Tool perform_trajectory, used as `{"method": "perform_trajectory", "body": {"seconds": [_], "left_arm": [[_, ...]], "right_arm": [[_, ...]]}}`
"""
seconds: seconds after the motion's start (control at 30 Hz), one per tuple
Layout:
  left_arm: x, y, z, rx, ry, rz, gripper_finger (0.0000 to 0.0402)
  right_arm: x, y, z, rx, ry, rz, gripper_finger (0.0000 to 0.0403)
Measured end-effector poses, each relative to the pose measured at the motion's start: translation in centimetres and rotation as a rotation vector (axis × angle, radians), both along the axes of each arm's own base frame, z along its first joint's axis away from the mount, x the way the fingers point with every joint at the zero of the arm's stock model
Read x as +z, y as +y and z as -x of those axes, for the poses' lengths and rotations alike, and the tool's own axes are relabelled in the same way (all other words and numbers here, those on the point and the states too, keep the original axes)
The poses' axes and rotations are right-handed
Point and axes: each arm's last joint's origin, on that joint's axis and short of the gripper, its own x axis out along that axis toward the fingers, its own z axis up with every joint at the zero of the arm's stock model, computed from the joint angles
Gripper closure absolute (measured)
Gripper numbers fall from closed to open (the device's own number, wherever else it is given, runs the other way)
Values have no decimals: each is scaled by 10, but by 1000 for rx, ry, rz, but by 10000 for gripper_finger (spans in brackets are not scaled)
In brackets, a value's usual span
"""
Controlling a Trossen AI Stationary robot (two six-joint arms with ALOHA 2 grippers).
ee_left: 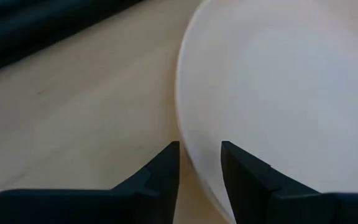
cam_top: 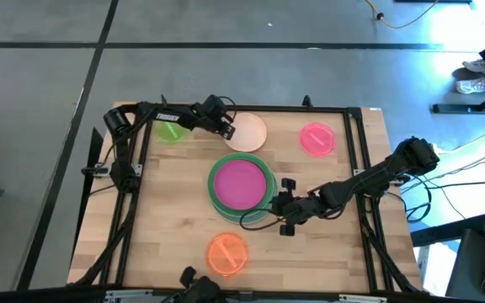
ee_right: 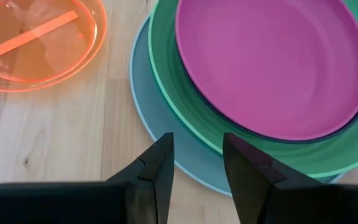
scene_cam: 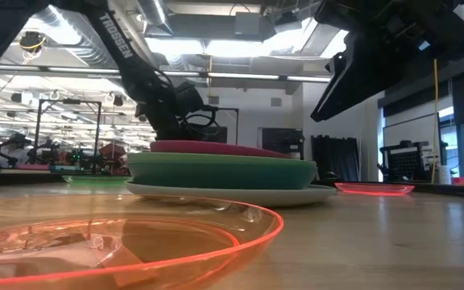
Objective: Stack plastic plates
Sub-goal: Stack the white plate on top of the pink plate
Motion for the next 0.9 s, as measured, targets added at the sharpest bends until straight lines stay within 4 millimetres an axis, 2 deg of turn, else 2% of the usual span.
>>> {"method": "perform_trajectory", "body": {"seconds": [0.13,0.4,0.6,0.73,0.9], "left_arm": [[-1,0,-3,-10,12,-15,311],[-1,1,-3,-34,22,-42,391],[3,1,-7,-62,2,-50,387],[20,2,-6,-56,-34,-94,385],[54,-1,-1,-70,-94,-172,385]], "right_arm": [[0,0,0,-6,1,-9,274],[0,0,0,-8,6,-11,274],[0,0,0,-8,5,-11,274],[0,0,0,-8,6,-10,274],[-1,0,1,-8,10,-8,274]]}}
